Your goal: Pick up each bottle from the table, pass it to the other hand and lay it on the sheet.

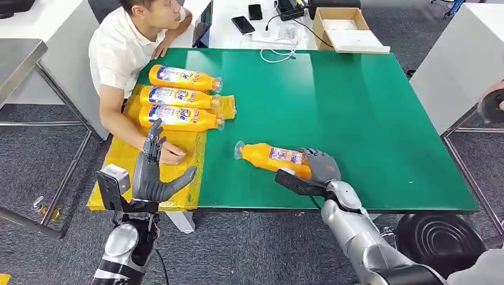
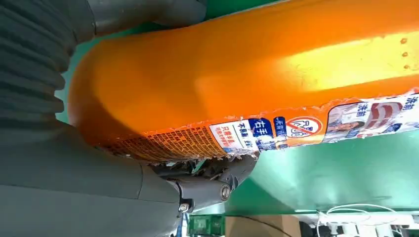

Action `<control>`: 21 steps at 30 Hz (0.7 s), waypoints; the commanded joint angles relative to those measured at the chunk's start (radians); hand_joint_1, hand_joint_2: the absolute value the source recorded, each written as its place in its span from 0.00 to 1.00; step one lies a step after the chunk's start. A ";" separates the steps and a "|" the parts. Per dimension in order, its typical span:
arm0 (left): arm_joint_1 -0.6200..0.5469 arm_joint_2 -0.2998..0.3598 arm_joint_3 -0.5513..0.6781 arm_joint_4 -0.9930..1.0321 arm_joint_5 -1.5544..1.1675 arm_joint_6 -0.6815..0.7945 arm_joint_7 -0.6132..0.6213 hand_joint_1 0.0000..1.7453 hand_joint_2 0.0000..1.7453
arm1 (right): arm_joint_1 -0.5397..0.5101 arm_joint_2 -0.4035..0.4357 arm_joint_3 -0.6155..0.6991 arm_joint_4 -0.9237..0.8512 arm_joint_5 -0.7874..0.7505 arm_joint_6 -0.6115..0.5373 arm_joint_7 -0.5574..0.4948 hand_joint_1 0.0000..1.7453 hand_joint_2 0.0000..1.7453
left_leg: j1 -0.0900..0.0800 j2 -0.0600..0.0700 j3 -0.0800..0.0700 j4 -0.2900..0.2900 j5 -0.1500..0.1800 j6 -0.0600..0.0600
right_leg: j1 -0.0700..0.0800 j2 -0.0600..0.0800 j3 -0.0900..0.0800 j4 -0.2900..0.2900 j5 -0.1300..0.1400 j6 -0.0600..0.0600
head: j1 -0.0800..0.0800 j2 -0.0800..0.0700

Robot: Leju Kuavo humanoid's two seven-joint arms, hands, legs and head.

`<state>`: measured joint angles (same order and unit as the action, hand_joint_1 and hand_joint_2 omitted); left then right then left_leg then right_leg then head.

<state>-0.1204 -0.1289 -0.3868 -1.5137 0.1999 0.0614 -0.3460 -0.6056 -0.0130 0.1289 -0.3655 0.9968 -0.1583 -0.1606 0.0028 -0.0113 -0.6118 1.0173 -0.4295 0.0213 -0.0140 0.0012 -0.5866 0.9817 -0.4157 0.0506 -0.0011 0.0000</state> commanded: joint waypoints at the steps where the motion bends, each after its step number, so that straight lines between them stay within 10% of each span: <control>1: -0.018 0.027 -0.009 0.055 0.017 -0.002 0.012 0.00 1.00 | 0.057 0.027 -0.066 0.072 -0.052 0.040 -0.032 1.00 1.00 | 0.001 -0.001 0.004 -0.002 0.000 -0.001 | 0.001 -0.002 0.005 -0.002 -0.001 -0.002 | 0.000 0.000; 9: 0.107 0.032 0.008 -0.029 0.077 -0.007 0.031 0.00 1.00 | 0.118 0.128 -0.109 -0.132 -0.273 -0.043 -0.279 1.00 1.00 | 0.001 0.006 0.007 -0.003 -0.002 -0.002 | 0.001 0.006 0.006 -0.002 0.000 -0.003 | 0.000 0.000; 21: 0.161 0.029 -0.018 -0.043 0.095 0.036 0.032 0.00 1.00 | 0.321 0.150 0.153 -0.594 -0.447 -0.302 -0.280 1.00 1.00 | 0.001 0.003 -0.002 -0.001 -0.003 -0.002 | 0.001 0.005 -0.001 0.001 -0.003 -0.002 | 0.000 0.000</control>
<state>0.0363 -0.1251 -0.3800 -1.5812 0.3296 0.0588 -0.2914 -0.3814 0.1290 0.1069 -0.6807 0.5958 -0.3831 -0.4665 0.0037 -0.0106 -0.6177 1.0170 -0.4304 0.0205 -0.0137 0.0055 -0.5920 0.9824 -0.4163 0.0503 -0.0011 0.0000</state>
